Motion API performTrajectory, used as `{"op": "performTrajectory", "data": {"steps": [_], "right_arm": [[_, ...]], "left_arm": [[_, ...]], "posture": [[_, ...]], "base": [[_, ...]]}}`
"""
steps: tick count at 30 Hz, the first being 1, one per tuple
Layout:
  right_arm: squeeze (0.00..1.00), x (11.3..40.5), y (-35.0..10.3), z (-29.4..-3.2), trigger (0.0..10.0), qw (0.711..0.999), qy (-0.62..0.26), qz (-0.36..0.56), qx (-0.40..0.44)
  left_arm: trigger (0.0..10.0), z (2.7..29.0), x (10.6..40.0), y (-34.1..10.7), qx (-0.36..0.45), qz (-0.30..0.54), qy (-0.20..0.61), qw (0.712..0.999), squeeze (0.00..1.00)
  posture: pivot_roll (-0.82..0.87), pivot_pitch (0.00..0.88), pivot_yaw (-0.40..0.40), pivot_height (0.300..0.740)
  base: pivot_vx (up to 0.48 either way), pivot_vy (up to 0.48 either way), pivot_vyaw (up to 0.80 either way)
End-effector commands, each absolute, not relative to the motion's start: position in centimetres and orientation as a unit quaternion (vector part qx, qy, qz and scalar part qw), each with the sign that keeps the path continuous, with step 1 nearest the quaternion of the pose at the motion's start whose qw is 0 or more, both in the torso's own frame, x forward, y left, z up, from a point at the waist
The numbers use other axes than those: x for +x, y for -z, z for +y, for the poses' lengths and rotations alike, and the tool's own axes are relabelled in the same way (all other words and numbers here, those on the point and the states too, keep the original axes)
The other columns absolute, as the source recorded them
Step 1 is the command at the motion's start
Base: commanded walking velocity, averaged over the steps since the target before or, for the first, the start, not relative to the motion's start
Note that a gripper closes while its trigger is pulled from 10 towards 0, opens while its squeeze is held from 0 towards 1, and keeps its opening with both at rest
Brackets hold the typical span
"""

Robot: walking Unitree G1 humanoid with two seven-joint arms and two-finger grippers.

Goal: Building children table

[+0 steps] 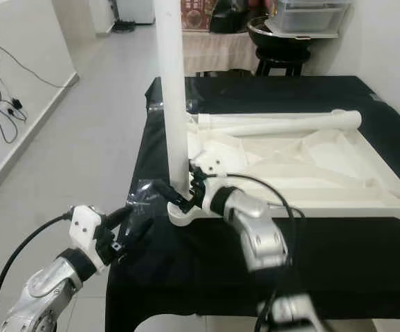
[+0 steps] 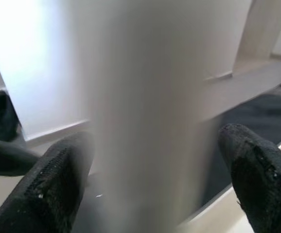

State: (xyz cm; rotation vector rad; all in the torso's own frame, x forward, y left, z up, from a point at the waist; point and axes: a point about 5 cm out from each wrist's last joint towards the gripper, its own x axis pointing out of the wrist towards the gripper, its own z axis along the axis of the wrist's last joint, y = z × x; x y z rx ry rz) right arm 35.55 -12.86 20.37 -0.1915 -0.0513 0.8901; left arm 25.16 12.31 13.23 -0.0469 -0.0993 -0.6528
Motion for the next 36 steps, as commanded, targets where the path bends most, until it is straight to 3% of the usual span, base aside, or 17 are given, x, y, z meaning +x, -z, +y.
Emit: {"op": "performTrajectory", "data": {"steps": [1, 3, 7, 8, 15, 17, 18, 20, 21, 22, 24, 31, 32, 34, 35, 36], "right_arm": [[0.0, 36.5, -20.6, -13.8, 10.0, 0.908, -0.408, -0.029, -0.087], [0.0, 37.8, -20.9, -14.9, 10.0, 0.924, -0.376, -0.014, -0.075], [0.0, 38.1, -20.8, -15.2, 10.0, 0.925, -0.374, -0.004, -0.066], [0.0, 37.9, -20.5, -15.3, 0.0, 0.922, -0.382, -0.002, -0.063], [0.0, 37.0, -18.8, -14.6, 0.0, 0.93, -0.365, 0.0, -0.036], [0.0, 35.8, -16.7, -13.3, 0.0, 0.966, -0.257, -0.002, 0.011], [0.0, 35.8, -16.7, -13.3, 0.0, 0.966, -0.257, -0.002, 0.011], [0.0, 34.0, -14.9, -12.4, 0.0, 0.985, -0.155, 0.007, 0.074], [0.0, 34.0, -14.9, -12.4, 0.0, 0.985, -0.155, 0.007, 0.074], [0.0, 32.8, -15.6, -11.0, 0.0, 0.985, -0.173, -0.023, -0.007], [0.0, 32.3, -16.0, -10.0, 0.0, 0.975, -0.213, -0.037, -0.05], [0.0, 32.9, -15.2, -10.7, 0.0, 0.979, -0.203, -0.001, -0.015], [0.0, 32.9, -15.3, -10.8, 4.9, 0.98, -0.195, 0.003, -0.027], [0.0, 32.7, -15.3, -10.8, 4.9, 0.982, -0.184, 0.008, -0.037], [0.0, 32.6, -15.5, -10.7, 10.0, 0.98, -0.196, 0.01, -0.036], [0.05, 32.6, -15.9, -10.7, 10.0, 0.976, -0.215, 0.005, -0.031]], "left_arm": [[10.0, 12.4, 25.0, -12.9, -0.019, -0.042, 0.317, 0.947, 0.0], [10.0, 12.4, 25.0, -12.9, -0.019, -0.043, 0.315, 0.948, 0.0], [10.0, 12.4, 24.9, -12.9, -0.019, -0.042, 0.315, 0.948, 0.0], [10.0, 12.4, 24.9, -12.9, -0.018, -0.042, 0.315, 0.948, 0.0], [10.0, 12.5, 24.9, -13.0, -0.018, -0.042, 0.315, 0.948, 0.0], [10.0, 12.6, 24.9, -13.0, -0.017, -0.042, 0.314, 0.948, 0.0], [10.0, 12.6, 24.9, -13.0, -0.017, -0.042, 0.314, 0.948, 0.0], [10.0, 12.7, 24.9, -13.0, -0.016, -0.042, 0.313, 0.949, 0.0], [10.0, 12.7, 24.9, -13.0, -0.016, -0.042, 0.313, 0.949, 0.0], [10.0, 12.8, 25.0, -13.0, -0.015, -0.041, 0.313, 0.949, 0.0], [10.0, 13.0, 25.1, -12.9, -0.016, -0.04, 0.311, 0.949, 0.0], [10.0, 13.1, 25.2, -12.9, -0.013, -0.039, 0.314, 0.949, 0.0], [10.0, 13.2, 25.2, -12.9, -0.012, -0.039, 0.312, 0.949, 0.0], [10.0, 13.2, 25.2, -12.9, -0.012, -0.039, 0.31, 0.95, 0.0], [10.0, 13.2, 25.2, -12.9, -0.011, -0.039, 0.31, 0.95, 0.0], [10.0, 13.2, 25.2, -12.8, -0.011, -0.039, 0.31, 0.95, 0.0]], "posture": [[-0.09, 0.096, -0.005, 0.74], [-0.09, 0.096, -0.005, 0.74], [-0.08, 0.097, -0.01, 0.74], [-0.08, 0.1, -0.009, 0.74], [-0.08, 0.105, -0.008, 0.74], [-0.08, 0.109, -0.002, 0.74], [-0.08, 0.109, -0.002, 0.74], [-0.08, 0.111, -0.002, 0.74], [-0.08, 0.111, -0.002, 0.74], [-0.08, 0.113, 0.004, 0.74], [-0.11, 0.096, 0.027, 0.74], [-0.09, 0.096, 0.02, 0.74], [-0.09, 0.091, 0.018, 0.74], [-0.09, 0.09, 0.017, 0.74], [-0.08, 0.091, 0.016, 0.74], [-0.08, 0.09, 0.016, 0.74]], "base": [[0.0, 0.0, 0.0], [0.0, 0.0, 0.0], [0.0, 0.0, 0.0], [0.0, 0.0, 0.0], [0.0, 0.0, 0.0], [0.0, 0.0, 0.0], [0.0, 0.0, 0.0], [0.0, 0.0, 0.0], [0.0, 0.0, 0.0], [0.0, 0.0, 0.0], [0.0, 0.0, 0.0], [0.0, 0.0, 0.0], [0.0, 0.0, 0.0], [0.0, 0.0, 0.0], [0.0, 0.0, 0.0], [0.0, 0.0, 0.0]]}}
